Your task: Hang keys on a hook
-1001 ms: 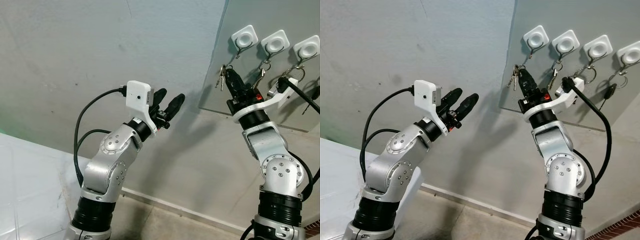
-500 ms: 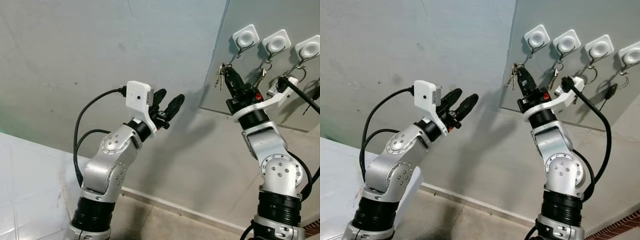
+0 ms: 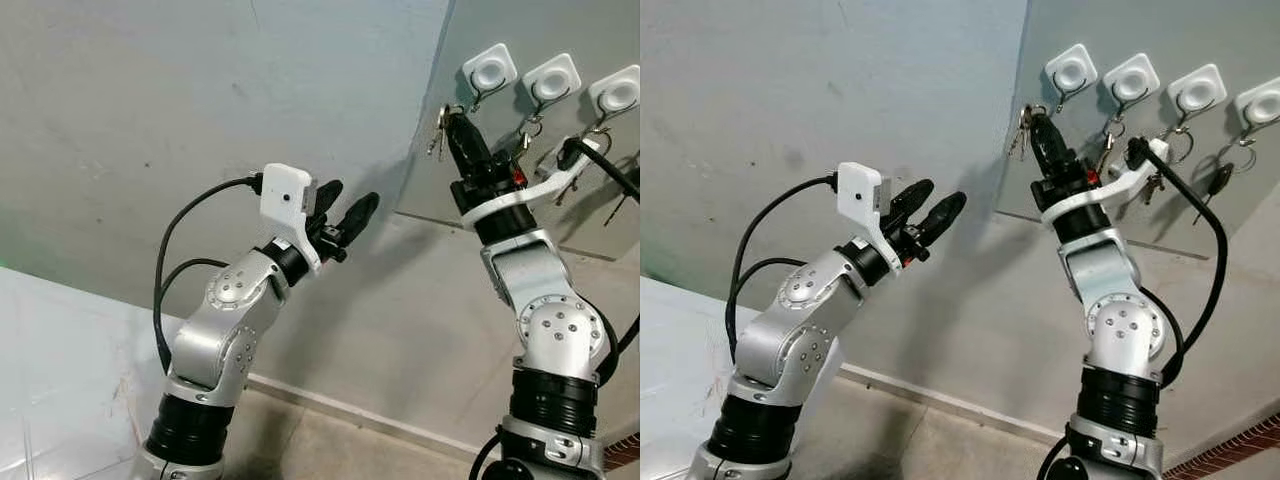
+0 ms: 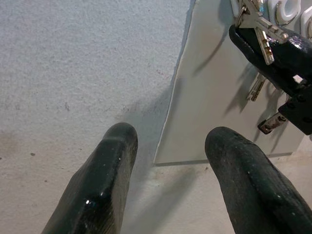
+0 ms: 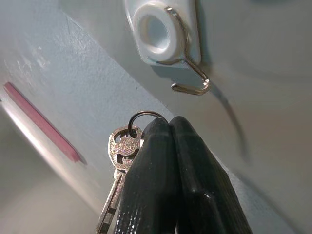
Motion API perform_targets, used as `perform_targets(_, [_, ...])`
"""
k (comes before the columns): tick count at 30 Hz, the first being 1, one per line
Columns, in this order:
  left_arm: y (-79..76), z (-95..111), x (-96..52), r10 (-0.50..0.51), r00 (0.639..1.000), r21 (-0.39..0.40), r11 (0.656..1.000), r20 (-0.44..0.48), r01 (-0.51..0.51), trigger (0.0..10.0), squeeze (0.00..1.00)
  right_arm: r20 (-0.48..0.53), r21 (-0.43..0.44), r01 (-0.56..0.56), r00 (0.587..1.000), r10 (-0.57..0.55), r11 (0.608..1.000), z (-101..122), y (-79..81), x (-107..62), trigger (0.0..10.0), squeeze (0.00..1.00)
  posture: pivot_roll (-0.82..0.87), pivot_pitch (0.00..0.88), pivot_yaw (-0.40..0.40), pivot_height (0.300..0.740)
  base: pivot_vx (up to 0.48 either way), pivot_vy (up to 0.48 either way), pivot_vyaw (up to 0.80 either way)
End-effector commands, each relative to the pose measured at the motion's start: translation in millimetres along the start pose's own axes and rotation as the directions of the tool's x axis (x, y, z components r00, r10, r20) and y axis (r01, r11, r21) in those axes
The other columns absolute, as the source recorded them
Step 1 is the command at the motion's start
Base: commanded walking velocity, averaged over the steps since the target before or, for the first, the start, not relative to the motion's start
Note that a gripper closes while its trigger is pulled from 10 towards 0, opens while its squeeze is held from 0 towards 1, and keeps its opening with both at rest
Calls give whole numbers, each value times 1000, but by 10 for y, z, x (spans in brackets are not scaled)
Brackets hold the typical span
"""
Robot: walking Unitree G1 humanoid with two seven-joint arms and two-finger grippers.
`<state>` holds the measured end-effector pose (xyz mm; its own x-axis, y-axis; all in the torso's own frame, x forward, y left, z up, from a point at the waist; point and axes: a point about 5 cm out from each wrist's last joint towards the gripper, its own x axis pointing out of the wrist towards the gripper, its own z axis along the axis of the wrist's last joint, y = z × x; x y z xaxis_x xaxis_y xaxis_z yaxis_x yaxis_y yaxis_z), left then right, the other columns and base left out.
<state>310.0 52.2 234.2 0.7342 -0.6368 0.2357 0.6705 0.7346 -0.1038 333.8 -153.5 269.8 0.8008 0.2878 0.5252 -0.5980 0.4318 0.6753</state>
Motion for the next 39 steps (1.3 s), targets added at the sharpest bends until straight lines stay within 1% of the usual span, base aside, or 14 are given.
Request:
perform_targets(1, [-44, 50, 25, -17, 1000, 17, 1000, 14, 17, 10000, 0, 34, 26, -17, 999, 16, 1000, 63, 23, 42, 10000, 0, -18, 94, -9, 740, 0, 0, 0])
perform_targets(5, [-57, 51, 24, -17, 1000, 13, 1000, 17, 17, 10000, 0, 62, 57, -16, 998, 13, 998, 111, 5, 66, 10000, 0, -16, 94, -11, 740, 0, 0, 0])
perform_targets(10, [-59, 46, 15, -17, 1000, 11, 1000, 16, 16, 10000, 0, 91, 91, -7, 996, -1, 996, 162, -22, 34, 10000, 0, -13, 93, -13, 740, 0, 0, 0])
perform_targets(17, [-69, 45, 21, -20, 1000, 8, 1000, 17, 19, 10000, 0, 115, 109, -16, 993, 3, 994, 208, -38, -60, 10000, 0, -20, 91, -8, 740, 0, 0, 0])
perform_targets(21, [-65, 44, 20, -20, 1000, 8, 1000, 17, 20, 10000, 0, 121, 161, -31, 993, 12, 986, 185, -43, -124, 10000, 0, -19, 89, -8, 740, 0, 0, 0])
perform_targets(23, [-63, 45, 19, -19, 1000, 9, 1000, 17, 19, 10000, 0, 125, 168, -41, 992, 20, 985, 168, -46, -164, 10000, 0, -18, 89, -7, 740, 0, 0, 0])
perform_targets(24, [-60, 49, 17, -18, 1000, 11, 1000, 18, 18, 10000, 0, 126, 197, -46, 992, 22, 979, 152, -56, -197, 10000, 0, -17, 89, -7, 740, 0, 0, 0])
perform_targets(26, [-59, 50, 16, -18, 1000, 11, 1000, 18, 18, 10000, 0, 126, 206, -47, 992, 21, 977, 150, -58, -203, 10000, 0, -17, 89, -7, 740, 0, 0, 0])
perform_targets(28, [-51, 52, 13, -14, 1000, 12, 1000, 17, 13, 10000, 0, 151, 233, -47, 988, 12, 971, 150, -87, -252, 10000, 0, -17, 89, -7, 740, 0, 0, 0])
perform_targets(33, [-48, 54, 10, -12, 1000, 11, 1000, 17, 12, 10000, 0, 142, 221, -47, 990, 16, 974, 129, -85, -261, 10000, 0, -13, 89, -4, 740, 0, 0, 0])
perform_targets(34, [-46, 54, 10, -12, 1000, 10, 1000, 16, 12, 10000, 0, 119, 169, -27, 993, 6, 985, 117, -85, -239, 10000, 0, -13, 89, -4, 740, 0, 0, 0])
perform_targets(36, [-45, 55, 11, -11, 1000, 9, 1000, 16, 11, 10000, 0, 98, 133, -11, 995, -2, 991, 113, -85, -214, 10000, 0, -14, 92, -5, 740, 0, 0, 0])
perform_targets(38, [-46, 58, 10, -10, 1000, 7, 1000, 17, 9, 10000, 0, 49, 49, 9, 999, -12, 999, 109, -59, -163, 10000, 0, -14, 95, -6, 740, 0, 0, 0])
perform_targets(39, [-46, 59, 11, -10, 1000, 7, 1000, 17, 9, 10000, 0, 47, 44, 10, 999, -12, 999, 111, -57, -161, 10000, 0, -14, 95, -6, 740, 0, 0, 0])
